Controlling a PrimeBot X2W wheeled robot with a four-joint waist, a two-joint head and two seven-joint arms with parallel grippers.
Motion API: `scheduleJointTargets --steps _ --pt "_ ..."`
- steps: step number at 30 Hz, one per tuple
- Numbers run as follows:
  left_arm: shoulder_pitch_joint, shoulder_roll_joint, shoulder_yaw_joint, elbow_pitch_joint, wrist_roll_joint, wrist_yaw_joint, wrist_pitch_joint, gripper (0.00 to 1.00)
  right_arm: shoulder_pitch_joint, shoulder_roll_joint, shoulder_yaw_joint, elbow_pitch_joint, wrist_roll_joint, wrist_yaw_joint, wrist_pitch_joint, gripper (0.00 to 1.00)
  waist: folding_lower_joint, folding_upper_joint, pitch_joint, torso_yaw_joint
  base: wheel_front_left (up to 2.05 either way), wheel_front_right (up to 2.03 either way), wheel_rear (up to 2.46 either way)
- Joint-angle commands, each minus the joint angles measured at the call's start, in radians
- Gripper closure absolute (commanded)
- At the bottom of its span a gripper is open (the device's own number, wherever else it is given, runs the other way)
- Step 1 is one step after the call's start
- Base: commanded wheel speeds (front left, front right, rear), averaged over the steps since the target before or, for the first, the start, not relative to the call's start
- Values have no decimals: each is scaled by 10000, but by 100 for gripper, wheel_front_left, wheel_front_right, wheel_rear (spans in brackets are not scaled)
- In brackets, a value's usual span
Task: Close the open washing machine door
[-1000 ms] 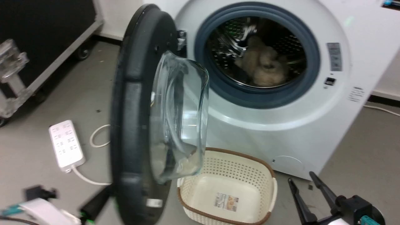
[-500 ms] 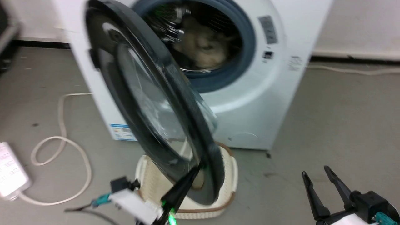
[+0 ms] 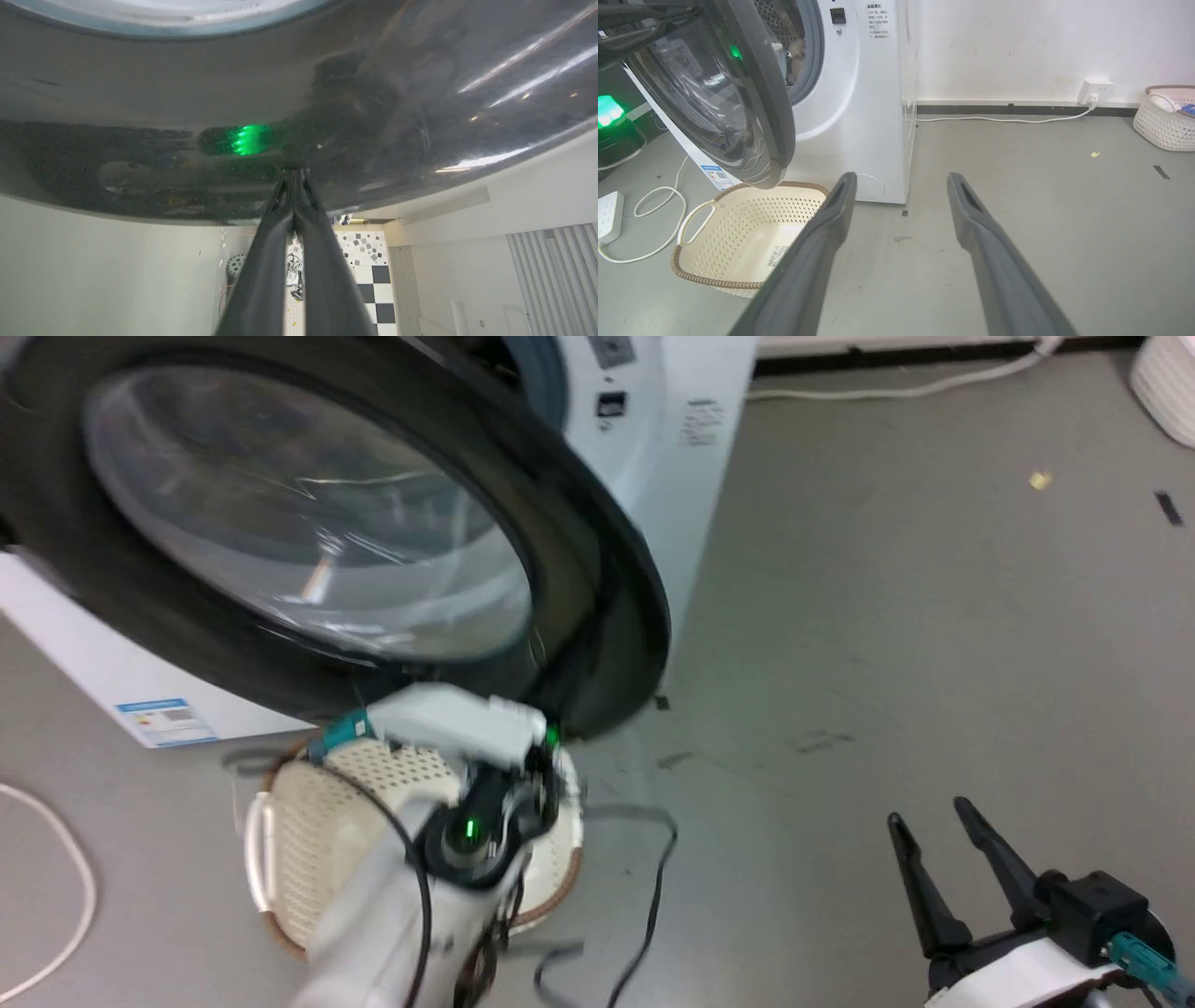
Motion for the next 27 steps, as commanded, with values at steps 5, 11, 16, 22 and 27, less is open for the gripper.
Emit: scheduleJointTargets --steps 5,11,16,22,27 --pt "-1638 15 -620 1460 -702 -106 -911 100 -277 167 120 47 73 8 -41 0 -3 -1 364 -375 0 0 0" --pt "-1666 15 -1110 1494 -804 -110 -1026 100 -298 186 66 16 82 8 -42 0 -3 -1 131 41 0 0 0" --pt "7 430 -1024 -193 64 -111 -1052 0 -41 182 -84 -164 21 8 -42 0 -3 -1 -455 614 0 0 0" --pt "2762 1890 -1076 -2350 2010 -112 -2238 0 581 80 -209 -398 7 8 -43 0 -3 -1 -1242 1643 0 0 0" --pt "4030 2795 108 -2823 5403 -111 -2746 0 971 -79 -97 -664 8 8 -43 0 -3 -1 -1648 2574 0 0 0"
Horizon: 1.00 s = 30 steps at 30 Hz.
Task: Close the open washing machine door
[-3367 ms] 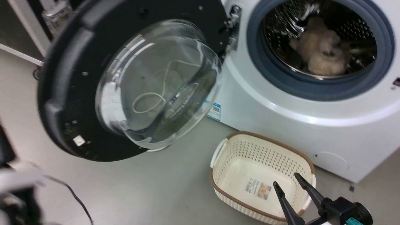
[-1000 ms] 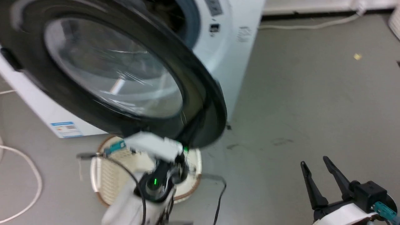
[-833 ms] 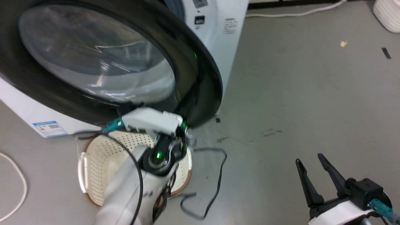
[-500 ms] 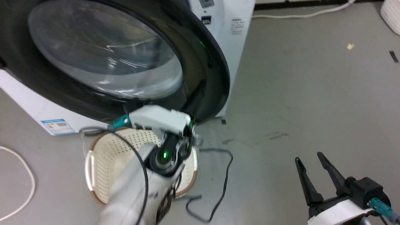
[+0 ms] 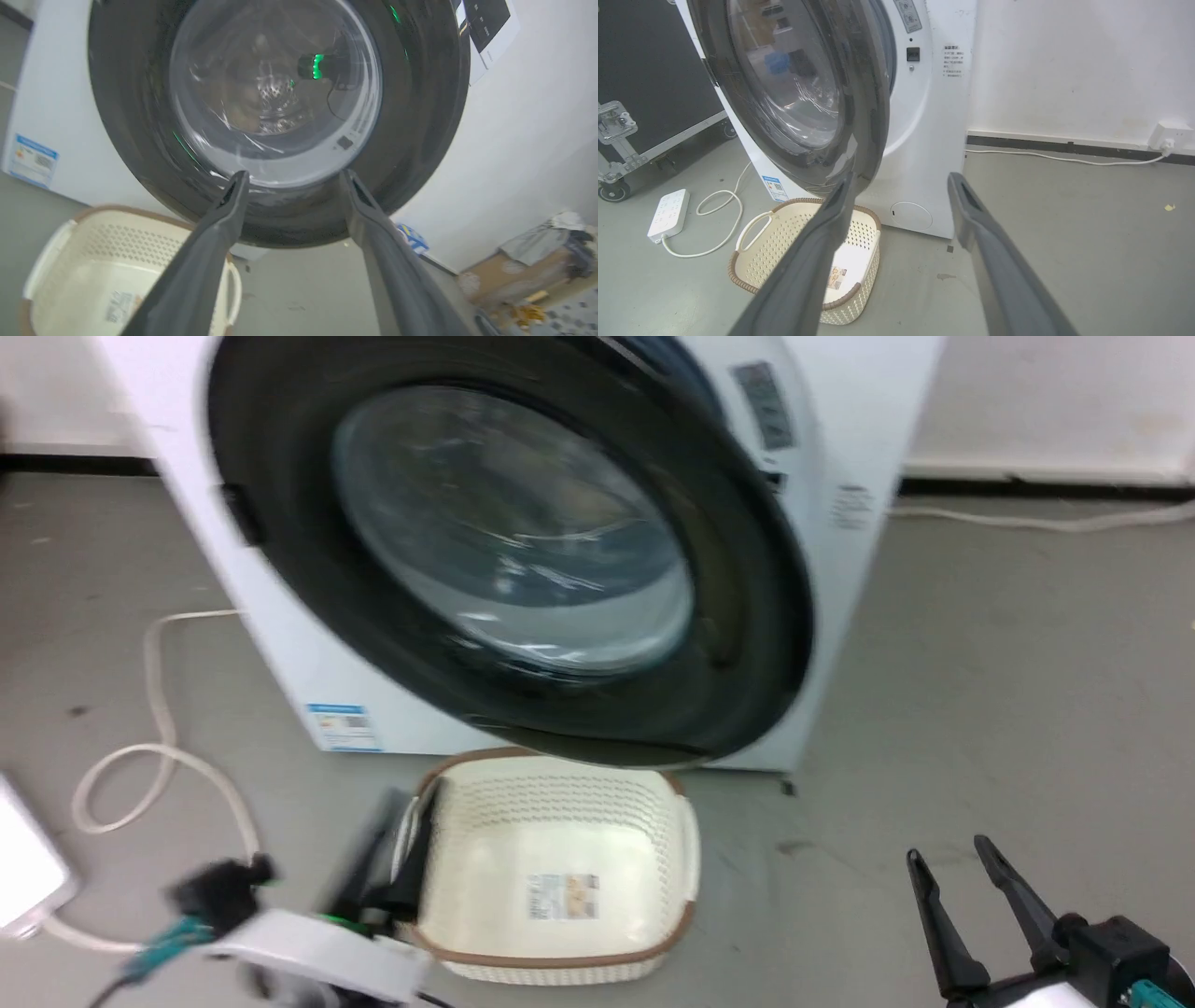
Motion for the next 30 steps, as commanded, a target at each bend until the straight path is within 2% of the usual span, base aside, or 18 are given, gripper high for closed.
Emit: scheduleJointTargets --steps 1,5,7,11,12,13,14,21,30 --pt "229 -44 916 -48 1710 11 -50 0 188 -82 40 -143 -1 8 -43 0 2 0 -496 851 0 0 0" --pt "923 -891 2690 -811 6110 769 -55 0 244 -160 346 -361 4 8 -43 0 2 0 -618 1339 0 0 0" --pt "1246 -1210 3061 -1305 7978 1046 -56 0 207 -203 520 -457 28 8 -43 0 2 0 -643 1534 0 0 0" --pt "1751 -1753 3301 -1819 10053 1195 -57 0 82 -376 989 -606 102 8 -43 0 2 0 -600 1925 0 0 0" --pt "1845 -1758 3230 -1800 10471 1193 -57 0 29 -448 1147 -612 120 8 -43 22 2 0 -576 2007 0 0 0" --pt "1912 -1793 3158 -1754 10764 1183 -57 0 -43 -530 1287 -624 125 8 -43 95 2 0 -525 2106 0 0 0" --pt "1943 -1871 3120 -1738 10935 1177 -57 0 -136 -614 1439 -654 130 8 -43 100 2 0 -446 2196 0 0 0" --pt "1688 -2349 2987 -1542 11322 1012 -58 0 -1654 -1665 2057 -581 653 8 417 100 2 0 355 2845 0 0 0" --pt "1188 -2654 2609 -1247 11394 937 -58 0 -4524 -3566 2245 984 2170 8 1417 100 2 0 1277 3626 0 0 0"
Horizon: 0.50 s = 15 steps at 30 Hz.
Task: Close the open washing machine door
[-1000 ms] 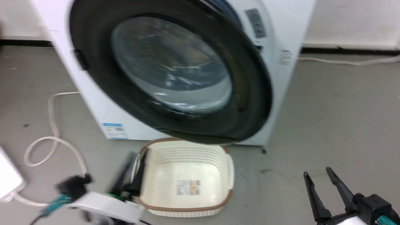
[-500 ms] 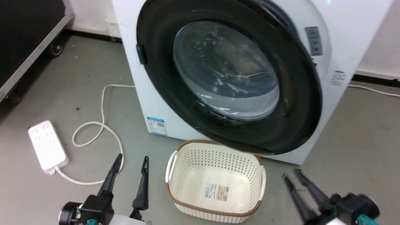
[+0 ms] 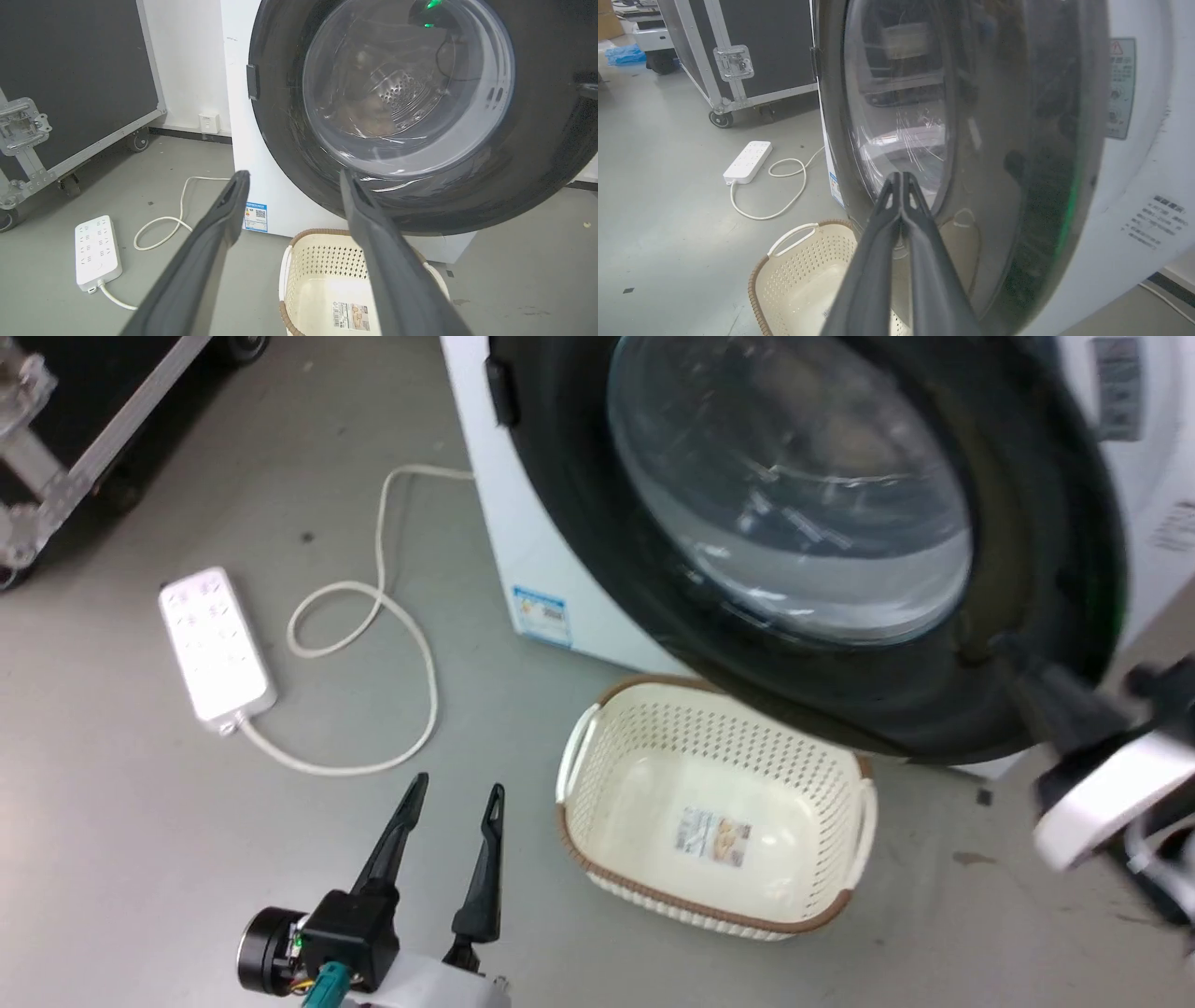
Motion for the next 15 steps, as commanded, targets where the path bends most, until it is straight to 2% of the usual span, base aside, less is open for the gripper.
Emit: scheduleJointTargets --steps 1,7,15 --pt "-215 -47 -92 27 43 -6 -43 0 -541 -402 -16 484 286 8 142 100 -3 -1 405 411 0 0 0" --pt "-491 -93 -311 -6 -49 87 -43 0 -1939 -1244 -244 2092 890 8 449 100 -3 -1 866 817 0 0 0" --pt "-753 -102 -723 -91 -349 400 -43 0 -3942 -1588 -825 4506 1190 8 573 100 -3 -1 1241 1070 0 0 0"
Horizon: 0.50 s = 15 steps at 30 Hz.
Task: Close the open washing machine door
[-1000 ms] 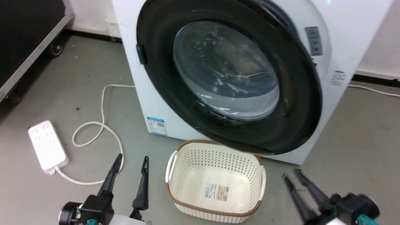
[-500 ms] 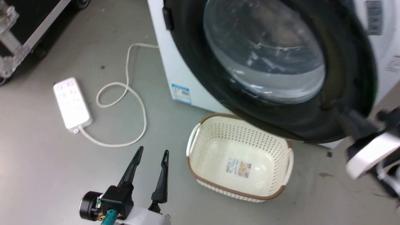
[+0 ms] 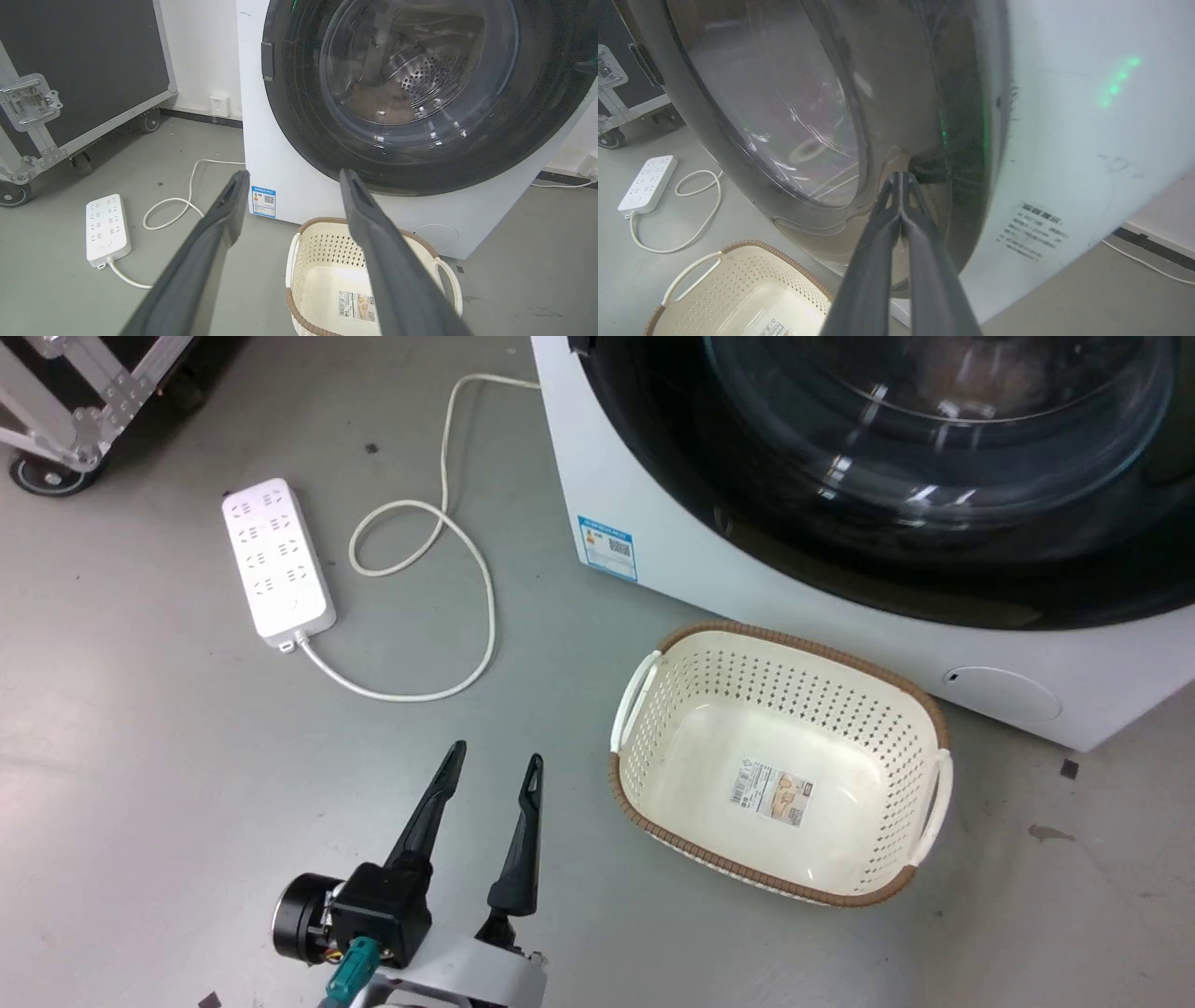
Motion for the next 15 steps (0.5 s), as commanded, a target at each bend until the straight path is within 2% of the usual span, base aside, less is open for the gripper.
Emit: scheduleJointTargets --steps 1,6,11,12,13,15 --pt "-183 -10 -94 -39 -52 110 -43 0 -556 -56 -96 540 29 -19 -113 100 -2 -1 74 65 0 0 0" --pt "-181 -11 -165 -2 -145 250 -43 0 -1020 177 248 1397 -37 -19 -490 100 -2 -1 -95 -42 0 0 0" --pt "-111 -11 -96 90 -168 215 -43 0 -731 567 667 1774 76 -19 -959 100 -2 -1 -490 -313 0 0 0" --pt "-88 -11 -61 120 -167 185 -43 0 -584 684 804 1759 133 -19 -1138 39 -2 -1 -627 -395 0 0 0" --pt "-55 -11 -15 151 -169 158 -43 0 -394 809 953 1723 224 -19 -1266 0 -2 -1 -776 -487 0 0 0" --pt "35 -12 105 200 -174 103 -43 0 53 1023 1243 1555 367 -19 -1510 0 -2 -1 -1073 -713 0 0 0"
